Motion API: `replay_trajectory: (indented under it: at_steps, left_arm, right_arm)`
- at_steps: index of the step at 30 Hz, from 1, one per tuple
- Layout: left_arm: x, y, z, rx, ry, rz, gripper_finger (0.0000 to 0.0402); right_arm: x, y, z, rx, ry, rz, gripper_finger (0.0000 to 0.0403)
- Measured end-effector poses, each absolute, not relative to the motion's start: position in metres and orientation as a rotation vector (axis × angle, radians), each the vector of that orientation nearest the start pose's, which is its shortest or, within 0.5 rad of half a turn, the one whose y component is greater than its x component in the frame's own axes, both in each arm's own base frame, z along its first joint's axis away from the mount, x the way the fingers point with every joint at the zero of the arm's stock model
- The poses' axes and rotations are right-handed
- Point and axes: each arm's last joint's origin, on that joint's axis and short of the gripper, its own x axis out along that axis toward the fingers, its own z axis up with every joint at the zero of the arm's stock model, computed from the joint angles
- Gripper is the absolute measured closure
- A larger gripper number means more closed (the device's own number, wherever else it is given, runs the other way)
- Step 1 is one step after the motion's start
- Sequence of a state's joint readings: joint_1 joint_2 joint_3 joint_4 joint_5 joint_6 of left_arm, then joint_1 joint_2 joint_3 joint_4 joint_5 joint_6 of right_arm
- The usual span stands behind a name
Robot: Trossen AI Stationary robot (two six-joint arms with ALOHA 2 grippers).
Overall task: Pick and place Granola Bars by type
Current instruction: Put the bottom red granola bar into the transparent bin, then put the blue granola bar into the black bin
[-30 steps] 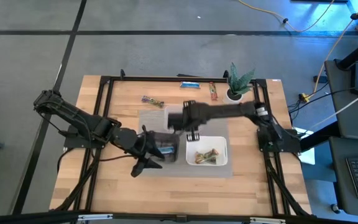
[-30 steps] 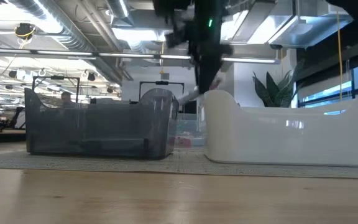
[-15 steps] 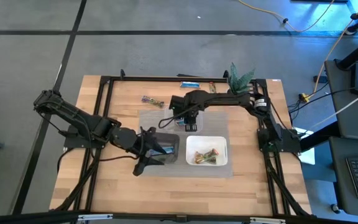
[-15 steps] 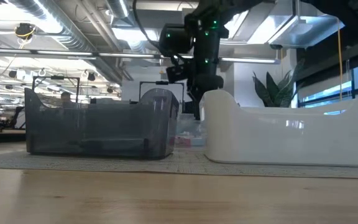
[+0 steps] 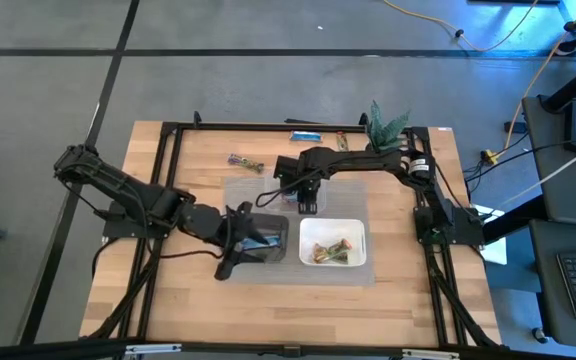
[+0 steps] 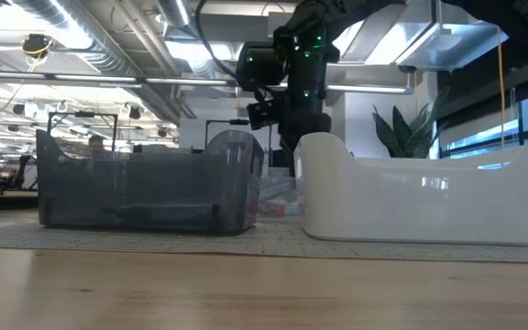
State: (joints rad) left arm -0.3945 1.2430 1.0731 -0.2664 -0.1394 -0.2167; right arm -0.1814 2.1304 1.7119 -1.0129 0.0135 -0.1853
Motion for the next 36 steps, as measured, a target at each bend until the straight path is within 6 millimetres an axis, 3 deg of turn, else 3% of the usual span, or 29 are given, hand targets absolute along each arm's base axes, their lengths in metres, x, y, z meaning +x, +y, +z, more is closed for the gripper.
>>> replay_trajectory:
  at_steps: [6, 14, 21, 28, 36]
  left_arm:
    - [0.244, -0.074, 0.341, 0.032, 0.438, -0.21, 0.0203]
    - [0.222, -0.039, 0.353, 0.176, 0.448, -0.073, 0.0203]
    - [0.214, -0.002, 0.339, 0.259, 0.642, 0.063, 0.0203]
    - [0.211, 0.041, 0.326, 0.276, 0.805, 0.205, 0.0203]
    - [0.208, 0.092, 0.302, 0.16, 0.969, 0.172, 0.0203]
  right_arm:
    - [0.418, -0.073, 0.187, 0.061, 1.388, 0.077, 0.0225]
    - [0.42, -0.078, 0.194, 0.117, 1.367, -0.103, 0.0196]
    - [0.403, -0.075, 0.241, 0.162, 1.317, -0.111, 0.02]
    - [0.369, -0.068, 0.311, 0.191, 1.136, -0.143, 0.02]
    - [0.331, -0.05, 0.36, 0.179, 1.032, -0.215, 0.0201]
